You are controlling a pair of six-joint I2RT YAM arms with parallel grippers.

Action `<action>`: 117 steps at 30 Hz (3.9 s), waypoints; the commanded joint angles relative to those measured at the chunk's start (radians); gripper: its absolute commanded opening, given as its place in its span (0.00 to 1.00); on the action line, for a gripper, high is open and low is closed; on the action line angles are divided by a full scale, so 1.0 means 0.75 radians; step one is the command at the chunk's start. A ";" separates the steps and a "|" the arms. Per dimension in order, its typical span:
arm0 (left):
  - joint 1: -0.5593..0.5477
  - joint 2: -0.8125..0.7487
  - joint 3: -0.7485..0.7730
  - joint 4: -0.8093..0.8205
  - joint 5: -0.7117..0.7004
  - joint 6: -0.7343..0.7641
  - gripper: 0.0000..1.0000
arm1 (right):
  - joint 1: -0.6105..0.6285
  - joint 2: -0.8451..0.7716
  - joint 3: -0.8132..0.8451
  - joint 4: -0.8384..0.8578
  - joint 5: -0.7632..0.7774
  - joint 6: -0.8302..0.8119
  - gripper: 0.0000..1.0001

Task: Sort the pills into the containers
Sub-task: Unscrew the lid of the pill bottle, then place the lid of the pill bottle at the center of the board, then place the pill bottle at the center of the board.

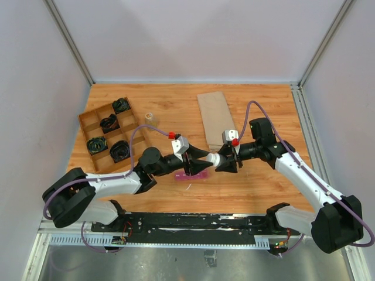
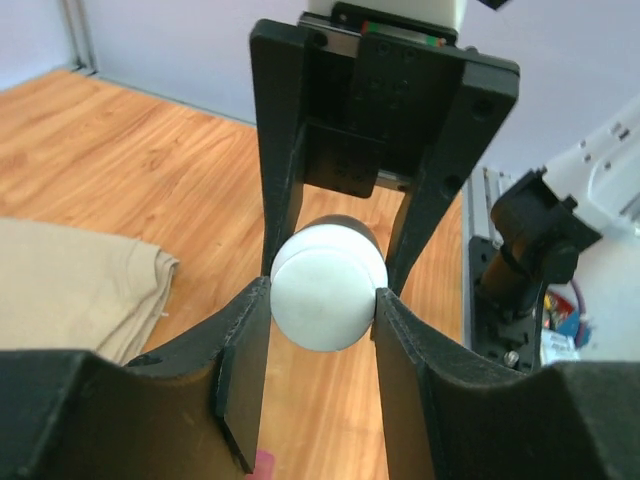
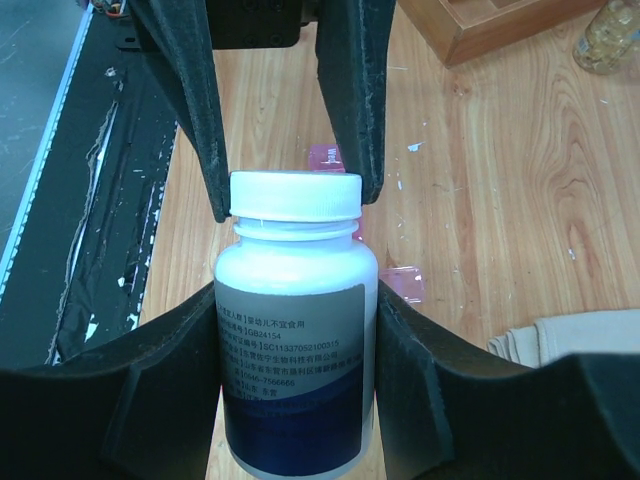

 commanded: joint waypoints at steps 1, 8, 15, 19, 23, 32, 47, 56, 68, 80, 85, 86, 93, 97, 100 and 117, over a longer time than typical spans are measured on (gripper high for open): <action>-0.123 -0.081 -0.005 0.016 -0.363 -0.235 0.07 | 0.006 0.009 0.035 -0.012 0.029 -0.002 0.01; -0.225 -0.130 0.036 -0.155 -0.703 -0.475 0.00 | 0.007 0.013 0.035 -0.006 0.036 0.003 0.01; -0.225 -0.221 0.024 -0.187 -0.814 -0.596 0.00 | 0.006 0.016 0.037 -0.002 0.043 0.014 0.01; -0.224 -0.267 0.001 -0.201 -0.909 -0.651 0.00 | 0.006 0.014 0.037 -0.001 0.039 0.015 0.01; -0.224 -0.285 -0.004 -0.231 -0.943 -0.668 0.00 | 0.007 0.012 0.037 0.000 0.034 0.016 0.01; -0.169 -0.277 0.049 -0.412 -0.978 -0.710 0.00 | 0.006 0.006 0.035 -0.002 0.031 0.017 0.01; 0.374 0.441 0.573 -1.218 -1.211 -0.354 0.02 | 0.004 -0.009 0.036 -0.002 0.031 0.016 0.01; 0.395 0.868 0.943 -1.424 -1.354 -0.302 0.09 | -0.004 -0.014 0.036 -0.004 0.025 0.019 0.01; 0.405 0.770 0.931 -1.454 -1.283 -0.339 0.82 | -0.006 -0.021 0.037 0.000 0.016 0.024 0.01; 0.405 0.010 0.370 -0.911 -0.491 -0.410 0.90 | -0.047 -0.034 0.025 0.118 -0.011 0.206 0.01; 0.397 -0.266 0.088 -0.527 -0.241 -0.624 0.91 | -0.087 -0.059 -0.008 0.244 -0.043 0.360 0.01; 0.388 -0.299 0.035 -0.425 -0.208 -0.677 0.92 | -0.094 -0.065 -0.013 0.264 -0.039 0.378 0.01; 0.176 -0.464 -0.164 -0.029 -0.285 -0.767 0.95 | -0.178 -0.110 -0.074 0.472 -0.073 0.614 0.01; 0.079 -0.509 -0.264 0.151 -0.370 -0.768 0.95 | -0.205 -0.137 -0.119 0.598 -0.086 0.747 0.02; 0.034 -0.513 -0.309 0.225 -0.446 -0.798 0.96 | -0.213 -0.144 -0.139 0.657 -0.093 0.795 0.02; -0.326 -0.400 -0.254 0.273 -1.117 -0.649 0.97 | -0.214 -0.189 -0.151 0.707 -0.134 0.835 0.03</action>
